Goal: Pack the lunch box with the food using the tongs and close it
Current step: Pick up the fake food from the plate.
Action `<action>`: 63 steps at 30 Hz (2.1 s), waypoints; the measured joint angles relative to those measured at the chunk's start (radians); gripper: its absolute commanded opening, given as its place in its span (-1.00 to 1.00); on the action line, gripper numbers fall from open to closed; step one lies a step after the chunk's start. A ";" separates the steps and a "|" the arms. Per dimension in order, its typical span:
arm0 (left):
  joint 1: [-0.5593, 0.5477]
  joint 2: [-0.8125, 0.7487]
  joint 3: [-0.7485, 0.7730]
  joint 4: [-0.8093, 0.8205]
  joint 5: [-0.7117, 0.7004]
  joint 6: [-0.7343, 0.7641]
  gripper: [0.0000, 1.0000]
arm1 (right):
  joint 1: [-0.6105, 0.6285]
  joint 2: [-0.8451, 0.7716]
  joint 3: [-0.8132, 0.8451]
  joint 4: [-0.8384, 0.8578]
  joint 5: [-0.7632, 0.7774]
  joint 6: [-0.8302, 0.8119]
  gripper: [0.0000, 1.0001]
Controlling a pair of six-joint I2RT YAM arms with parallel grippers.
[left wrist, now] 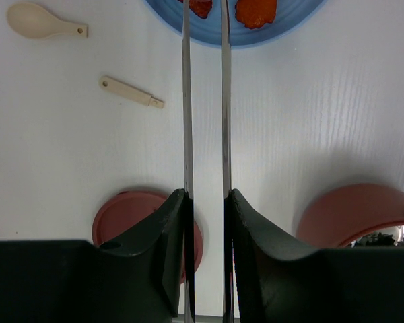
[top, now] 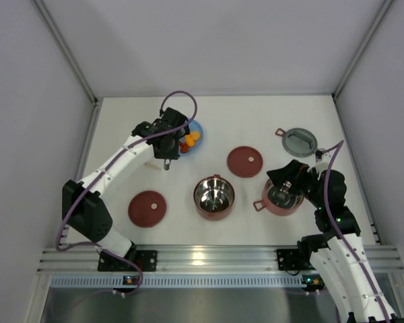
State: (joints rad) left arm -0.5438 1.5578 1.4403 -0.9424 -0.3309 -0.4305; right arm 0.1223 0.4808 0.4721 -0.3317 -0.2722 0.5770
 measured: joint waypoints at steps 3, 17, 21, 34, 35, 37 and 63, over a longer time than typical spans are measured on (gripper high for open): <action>0.000 0.031 0.000 0.005 0.001 0.003 -0.59 | 0.000 0.000 0.000 0.000 0.000 0.000 0.99; 0.000 0.060 -0.016 0.034 0.005 0.011 -0.29 | 0.000 0.000 0.000 -0.001 0.000 -0.001 0.99; 0.000 0.077 -0.016 0.039 0.005 0.013 -0.21 | 0.000 0.000 0.000 0.000 0.001 -0.001 0.99; 0.000 0.103 -0.018 0.052 0.001 0.014 -0.14 | 0.000 0.000 0.000 -0.001 0.001 -0.002 0.99; 0.000 0.103 -0.018 0.053 0.001 0.014 -0.14 | 0.000 0.000 0.000 -0.001 0.001 -0.002 0.99; 0.000 0.104 -0.018 0.053 0.001 0.014 -0.14 | 0.000 0.000 0.000 -0.001 0.001 -0.002 0.99; 0.000 0.120 0.034 0.037 -0.029 0.014 -0.96 | 0.000 -0.003 0.000 -0.003 0.001 -0.008 0.99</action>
State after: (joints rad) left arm -0.5442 1.6779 1.4742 -0.9051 -0.3599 -0.4164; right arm 0.1223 0.4778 0.4717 -0.3344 -0.2710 0.5686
